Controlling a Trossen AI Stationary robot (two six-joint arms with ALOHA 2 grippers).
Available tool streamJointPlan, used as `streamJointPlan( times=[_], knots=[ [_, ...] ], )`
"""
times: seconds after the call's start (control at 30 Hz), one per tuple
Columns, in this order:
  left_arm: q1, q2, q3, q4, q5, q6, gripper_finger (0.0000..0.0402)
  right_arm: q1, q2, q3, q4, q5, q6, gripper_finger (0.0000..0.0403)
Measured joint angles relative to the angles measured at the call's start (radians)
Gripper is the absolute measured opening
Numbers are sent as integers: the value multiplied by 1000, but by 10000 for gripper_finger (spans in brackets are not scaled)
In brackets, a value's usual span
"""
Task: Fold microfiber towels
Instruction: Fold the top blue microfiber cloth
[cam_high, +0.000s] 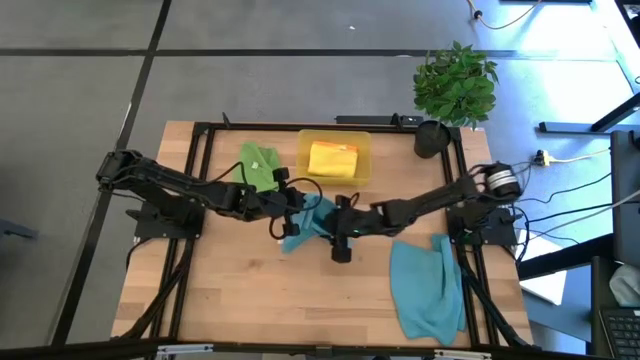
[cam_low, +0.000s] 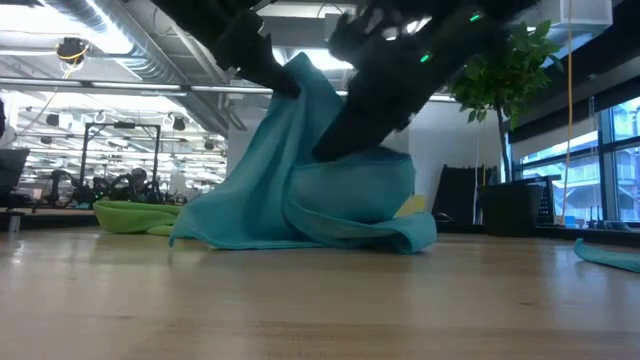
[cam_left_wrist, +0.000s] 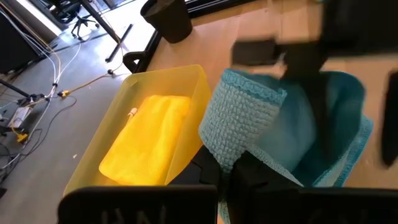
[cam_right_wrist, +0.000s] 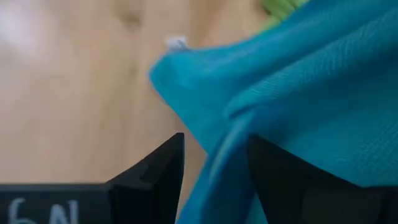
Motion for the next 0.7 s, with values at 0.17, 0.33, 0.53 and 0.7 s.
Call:
streamJointPlan(
  times=[0.17, 0.33, 0.53, 0.7],
  knots=[
    [0, 0, 0, -6, 0, 0, 0, -17, 80, 88, -86, -1, -5, 175],
    [0, 0, 0, -12, 0, 9, 0, -13, 85, 112, -135, -56, -43, 128],
    [0, 0, 0, -11, -1, 17, 0, 12, 43, 113, -215, -175, -101, 12],
    [0, 0, 0, -10, -33, 39, 0, 38, -28, 112, -347, -171, -108, 5]
  ],
)
